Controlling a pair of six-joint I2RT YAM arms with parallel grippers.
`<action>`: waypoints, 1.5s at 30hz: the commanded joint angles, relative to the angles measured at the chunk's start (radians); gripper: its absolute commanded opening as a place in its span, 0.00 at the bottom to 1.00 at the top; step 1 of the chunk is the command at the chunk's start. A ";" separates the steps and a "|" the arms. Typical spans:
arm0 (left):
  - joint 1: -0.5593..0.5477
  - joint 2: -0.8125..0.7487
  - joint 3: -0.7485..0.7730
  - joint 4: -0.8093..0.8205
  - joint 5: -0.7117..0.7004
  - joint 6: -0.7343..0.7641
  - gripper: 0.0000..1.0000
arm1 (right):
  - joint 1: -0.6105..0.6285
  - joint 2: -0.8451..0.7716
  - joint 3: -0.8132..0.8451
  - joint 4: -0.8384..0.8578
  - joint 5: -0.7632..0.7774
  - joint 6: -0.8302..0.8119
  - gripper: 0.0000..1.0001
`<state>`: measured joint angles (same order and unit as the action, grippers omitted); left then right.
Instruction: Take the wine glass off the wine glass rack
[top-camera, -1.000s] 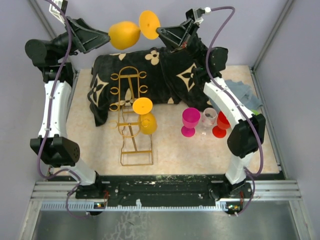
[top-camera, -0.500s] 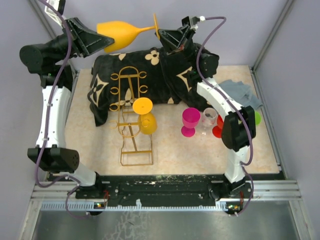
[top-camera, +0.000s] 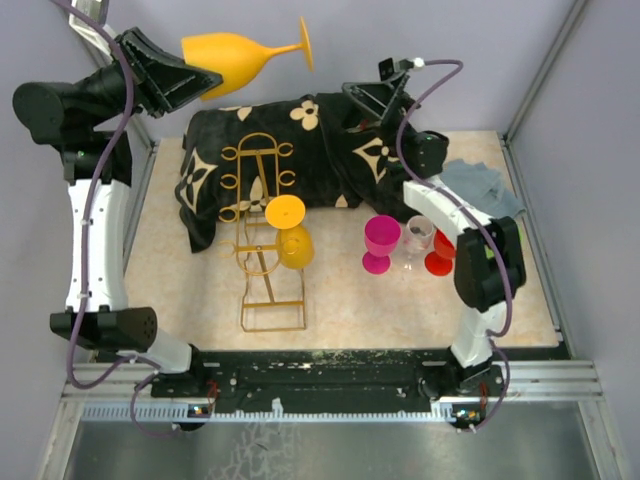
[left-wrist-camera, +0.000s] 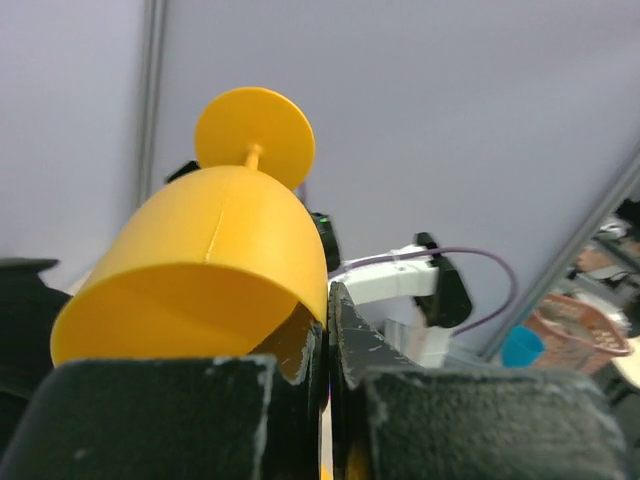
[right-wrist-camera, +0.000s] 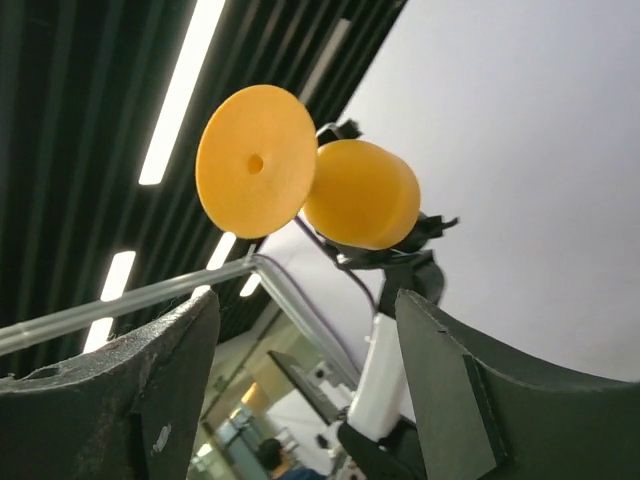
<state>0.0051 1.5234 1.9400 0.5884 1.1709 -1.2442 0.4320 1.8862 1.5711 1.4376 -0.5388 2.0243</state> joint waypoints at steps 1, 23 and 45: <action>0.018 -0.040 0.089 -0.383 -0.014 0.400 0.00 | -0.079 -0.241 -0.102 -0.077 -0.102 -0.180 0.75; -0.156 -0.078 0.158 -0.945 0.024 0.892 0.00 | -0.213 -0.658 0.026 -1.924 0.359 -1.283 0.78; -0.824 0.251 0.385 -1.417 -0.396 1.452 0.00 | -0.379 -0.882 0.063 -2.346 1.372 -1.401 0.90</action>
<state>-0.7612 1.7023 2.2181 -0.7418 0.8776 0.0952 0.0612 1.0763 1.6234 -0.8852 0.6876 0.6609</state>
